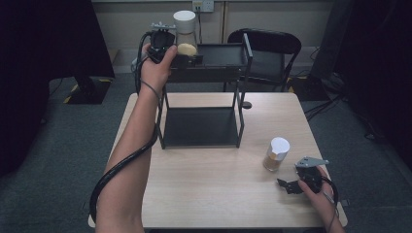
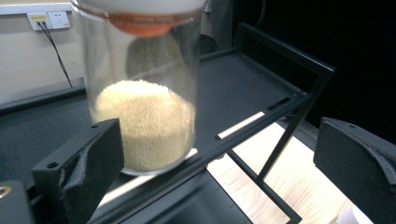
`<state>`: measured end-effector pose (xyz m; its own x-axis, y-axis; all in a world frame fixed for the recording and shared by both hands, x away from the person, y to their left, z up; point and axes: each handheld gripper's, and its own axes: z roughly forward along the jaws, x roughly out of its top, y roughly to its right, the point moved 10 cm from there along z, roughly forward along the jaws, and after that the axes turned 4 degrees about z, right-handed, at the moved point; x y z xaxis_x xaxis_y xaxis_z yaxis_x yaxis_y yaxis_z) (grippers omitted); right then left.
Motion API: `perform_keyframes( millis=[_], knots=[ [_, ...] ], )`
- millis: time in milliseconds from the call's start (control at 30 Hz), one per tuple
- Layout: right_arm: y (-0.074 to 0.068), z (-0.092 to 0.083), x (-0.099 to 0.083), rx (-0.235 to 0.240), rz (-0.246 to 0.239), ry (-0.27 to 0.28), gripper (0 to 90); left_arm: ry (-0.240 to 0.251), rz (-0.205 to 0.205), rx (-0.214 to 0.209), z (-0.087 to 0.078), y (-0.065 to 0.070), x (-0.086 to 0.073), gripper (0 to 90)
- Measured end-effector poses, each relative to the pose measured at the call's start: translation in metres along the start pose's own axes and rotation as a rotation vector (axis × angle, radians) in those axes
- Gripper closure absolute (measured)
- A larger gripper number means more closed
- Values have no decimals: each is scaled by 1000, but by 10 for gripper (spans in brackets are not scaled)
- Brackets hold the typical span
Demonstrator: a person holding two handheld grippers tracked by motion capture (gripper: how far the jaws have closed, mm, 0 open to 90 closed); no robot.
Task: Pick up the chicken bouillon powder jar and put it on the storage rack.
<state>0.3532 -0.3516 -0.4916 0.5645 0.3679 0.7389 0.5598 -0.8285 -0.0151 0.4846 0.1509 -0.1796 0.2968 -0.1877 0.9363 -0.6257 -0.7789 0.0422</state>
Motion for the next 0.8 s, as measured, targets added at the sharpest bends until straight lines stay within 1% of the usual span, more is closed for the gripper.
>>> perform_keyframes(
  millis=[33,100,133,200,300,333,367,500,533,600,667,767,800],
  knots=[
    [0,0,0,0,0,0,0,0,0,0,0,0,0,12],
    [0,0,0,0,0,0,0,4,0,-1,-1,1,-4,12],
    [0,0,0,0,2,1,0,6,-1,-7,-1,2,-9,12],
    [0,0,0,0,2,0,0,5,0,-7,-2,2,-11,12],
    [0,0,0,0,1,0,0,4,-5,-14,-2,2,-19,12],
    [0,0,0,0,1,0,0,3,-8,-17,-1,3,-24,12],
    [0,0,0,0,1,0,0,3,-8,-17,-1,3,-24,12],
    [0,0,0,0,1,0,0,8,-17,-33,0,3,-34,12],
    [0,0,0,0,1,0,0,11,-18,-42,0,3,-40,12],
    [0,0,0,0,1,0,0,13,-20,-43,0,3,-42,12],
    [0,0,0,0,1,0,0,11,-19,-48,1,3,-48,12],
    [0,0,0,0,1,2,0,11,-20,-49,1,3,-53,12],
    [0,0,0,0,1,2,0,12,-23,-55,2,4,-58,12]
  ],
)
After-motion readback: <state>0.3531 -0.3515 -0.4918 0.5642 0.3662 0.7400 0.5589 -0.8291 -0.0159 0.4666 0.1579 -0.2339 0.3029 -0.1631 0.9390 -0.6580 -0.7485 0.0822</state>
